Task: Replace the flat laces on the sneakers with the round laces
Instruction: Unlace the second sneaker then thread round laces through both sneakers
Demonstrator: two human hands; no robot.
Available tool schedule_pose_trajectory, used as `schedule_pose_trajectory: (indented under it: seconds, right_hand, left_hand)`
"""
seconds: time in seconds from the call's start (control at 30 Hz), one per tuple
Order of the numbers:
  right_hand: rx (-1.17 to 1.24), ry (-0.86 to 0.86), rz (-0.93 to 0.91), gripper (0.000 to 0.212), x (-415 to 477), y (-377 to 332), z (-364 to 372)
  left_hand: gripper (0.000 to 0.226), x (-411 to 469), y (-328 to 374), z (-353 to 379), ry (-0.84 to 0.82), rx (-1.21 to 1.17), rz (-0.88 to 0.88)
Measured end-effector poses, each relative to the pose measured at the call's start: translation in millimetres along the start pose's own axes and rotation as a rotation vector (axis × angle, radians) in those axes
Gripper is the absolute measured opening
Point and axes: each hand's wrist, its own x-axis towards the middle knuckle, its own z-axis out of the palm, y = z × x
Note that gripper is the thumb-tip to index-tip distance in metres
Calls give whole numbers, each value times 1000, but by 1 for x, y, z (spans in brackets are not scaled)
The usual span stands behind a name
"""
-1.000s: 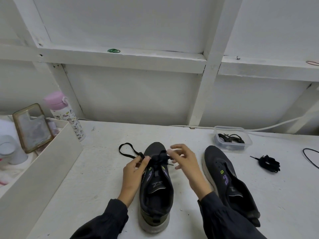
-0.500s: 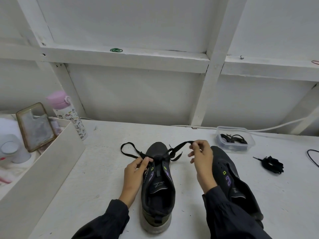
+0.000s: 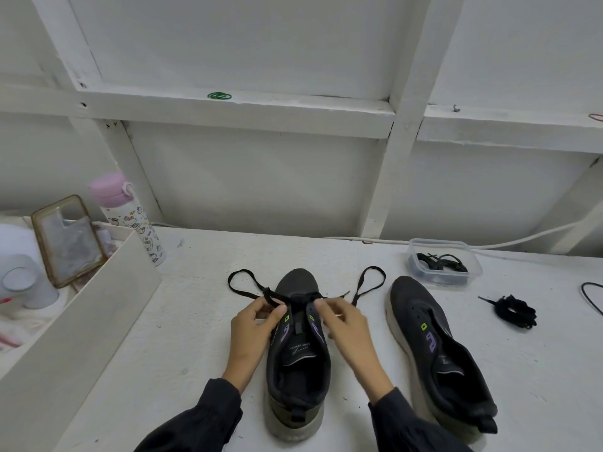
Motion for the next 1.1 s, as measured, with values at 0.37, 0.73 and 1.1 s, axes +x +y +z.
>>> schedule_pose_trajectory:
  seconds: [0.37,0.73,1.1]
  right_hand:
    - [166,-46,57,67,-15,11,26]
    - [219,-2,26,53,-18,11,27]
    - [232,17,42,53,-17,11,27]
  left_hand:
    - [10,27,15,-15,285,-225,-50]
    - [5,6,10,1,42,34,-52]
    - [15,14,14,-4,170,-131,-85]
